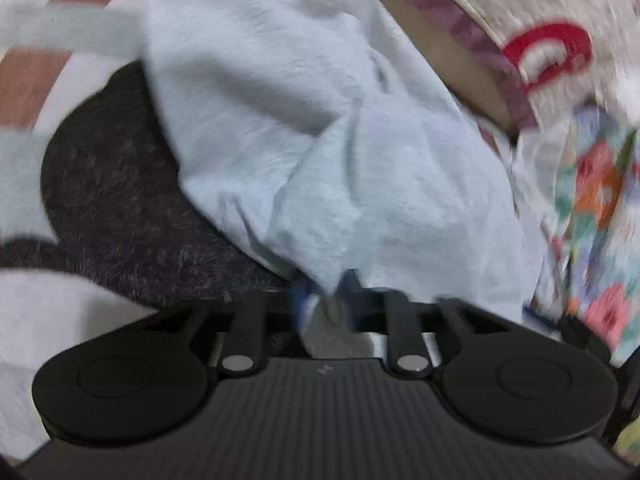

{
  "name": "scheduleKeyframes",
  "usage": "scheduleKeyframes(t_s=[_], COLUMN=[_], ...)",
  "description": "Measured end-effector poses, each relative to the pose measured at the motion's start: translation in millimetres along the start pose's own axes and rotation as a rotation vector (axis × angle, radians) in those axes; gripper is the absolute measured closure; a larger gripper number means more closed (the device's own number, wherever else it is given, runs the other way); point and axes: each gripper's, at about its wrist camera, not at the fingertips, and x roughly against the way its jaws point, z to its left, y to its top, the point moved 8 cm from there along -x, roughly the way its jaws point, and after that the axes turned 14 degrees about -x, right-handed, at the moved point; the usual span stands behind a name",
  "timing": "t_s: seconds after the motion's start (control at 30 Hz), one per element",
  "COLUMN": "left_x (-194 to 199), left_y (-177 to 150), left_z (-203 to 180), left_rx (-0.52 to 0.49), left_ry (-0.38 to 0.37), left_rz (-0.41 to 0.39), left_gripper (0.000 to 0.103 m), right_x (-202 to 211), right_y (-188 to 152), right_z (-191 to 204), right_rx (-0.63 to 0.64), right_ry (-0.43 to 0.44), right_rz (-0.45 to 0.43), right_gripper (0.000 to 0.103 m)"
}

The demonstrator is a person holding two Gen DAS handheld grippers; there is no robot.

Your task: Fold clothes

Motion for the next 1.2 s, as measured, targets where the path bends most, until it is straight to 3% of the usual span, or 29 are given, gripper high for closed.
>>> scheduleKeyframes(t_s=[0.03, 0.2, 0.3, 0.37, 0.4, 0.43, 0.6, 0.9, 1.0, 1.07, 1.13, 1.2], left_x=[6.9, 49.3, 50.0, 40.8, 33.1, 27.2, 1.9, 14.1, 16.6, 15.8, 14.5, 12.5], left_y=[5.4, 35.7, 35.4, 30.0, 27.2, 19.2, -15.1, 1.6, 14.6, 21.5, 27.1, 32.0], left_z=[-7.8, -52.9, -59.4, -61.3, -63.2, -65.6, -69.6, 42.8, 69.8, 80.8, 83.6, 80.1], left_rx=[-0.055, -0.339, -0.394, -0.397, -0.394, -0.409, -0.561, 0.104, 0.149, 0.217, 0.270, 0.263], left_ry=[0.015, 0.081, 0.088, 0.091, 0.089, 0.091, 0.218, 0.179, 0.230, 0.189, 0.145, 0.118], left_rz=[-0.032, -0.224, -0.217, -0.191, -0.169, -0.147, -0.035, -0.035, -0.074, -0.109, -0.148, -0.155], left_gripper=[0.095, 0.095, 0.091, 0.080, 0.062, 0.051, 0.045, 0.045, 0.043, 0.040, 0.030, 0.031], right_x=[4.4, 33.9, 24.4, 16.9, 13.7, 11.0, 1.7, -17.0, -25.5, -27.7, -27.7, -28.8], right_y=[7.3, 41.4, 36.0, 31.5, 30.8, 30.4, 27.8, 7.2, -0.7, -4.3, -6.4, -7.4], right_z=[-6.4, -73.5, -103.2, -117.3, -120.5, -122.6, -127.1, -135.5, -135.4, -136.2, -136.7, -135.8], right_rx=[-0.019, -0.413, -0.568, -0.648, -0.674, -0.692, -0.739, -0.795, -0.824, -0.856, -0.883, -0.898], right_ry=[-0.013, 0.044, 0.056, 0.063, 0.072, 0.079, 0.091, 0.028, 0.033, 0.057, 0.086, 0.108], right_rz=[-0.048, -0.245, -0.231, -0.222, -0.223, -0.226, -0.221, -0.103, -0.059, -0.051, -0.056, -0.060], right_gripper=[0.093, 0.094, 0.095, 0.095, 0.095, 0.095, 0.095, 0.093, 0.091, 0.091, 0.083, 0.076])
